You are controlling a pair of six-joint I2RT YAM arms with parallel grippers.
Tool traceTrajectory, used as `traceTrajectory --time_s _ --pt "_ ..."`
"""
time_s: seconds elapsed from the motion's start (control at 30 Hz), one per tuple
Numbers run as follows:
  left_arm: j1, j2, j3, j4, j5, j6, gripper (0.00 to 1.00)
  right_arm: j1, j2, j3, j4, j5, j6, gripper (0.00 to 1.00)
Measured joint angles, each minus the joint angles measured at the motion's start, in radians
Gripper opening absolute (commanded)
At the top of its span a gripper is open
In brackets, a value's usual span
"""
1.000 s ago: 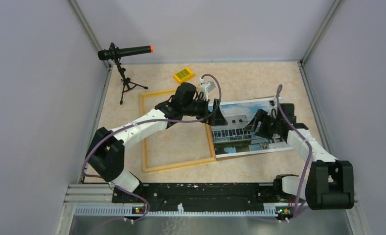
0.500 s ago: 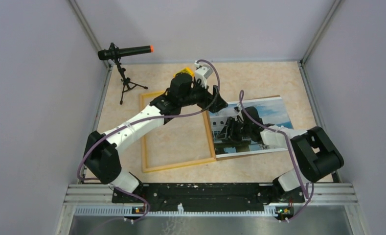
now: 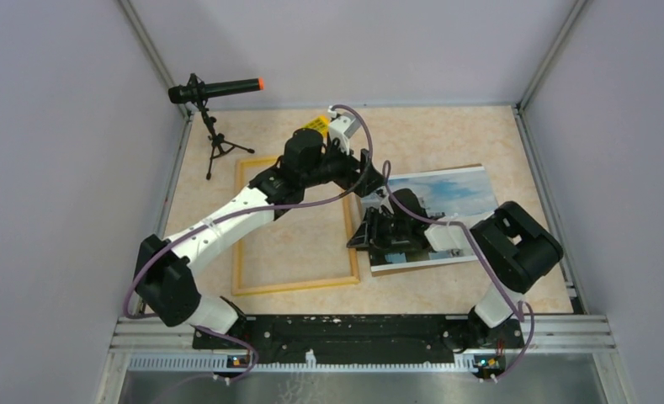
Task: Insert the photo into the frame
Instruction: Move the photo frame to the center of the board.
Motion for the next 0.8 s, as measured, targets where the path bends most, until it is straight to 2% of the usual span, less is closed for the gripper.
traceTrajectory --time_s 0.17,0.27,0.37,0.57,0.67,0.8 --pt "0.000 -0.029 -0.001 0.005 -0.007 0.005 0.99 -0.007 -0.038 0.035 -0.073 -0.007 -0.021 0.56" --pt "0.000 -0.043 -0.001 0.010 -0.010 0.007 0.98 -0.106 -0.158 0.037 -0.190 0.012 -0.077 0.60" --pt "0.000 -0.047 -0.001 0.016 -0.004 0.002 0.99 -0.311 -0.299 0.038 -0.302 0.030 -0.136 0.68" --pt "0.001 -0.012 -0.008 0.063 0.078 -0.082 0.98 -0.797 -0.515 0.026 -0.505 0.126 -0.251 0.70" --pt "0.001 0.082 -0.008 0.109 0.159 -0.158 0.98 -0.944 -0.584 -0.001 -0.568 0.172 -0.282 0.71" --pt "-0.003 0.249 -0.008 0.125 0.262 -0.250 0.98 -1.017 -0.613 -0.027 -0.630 0.253 -0.315 0.73"
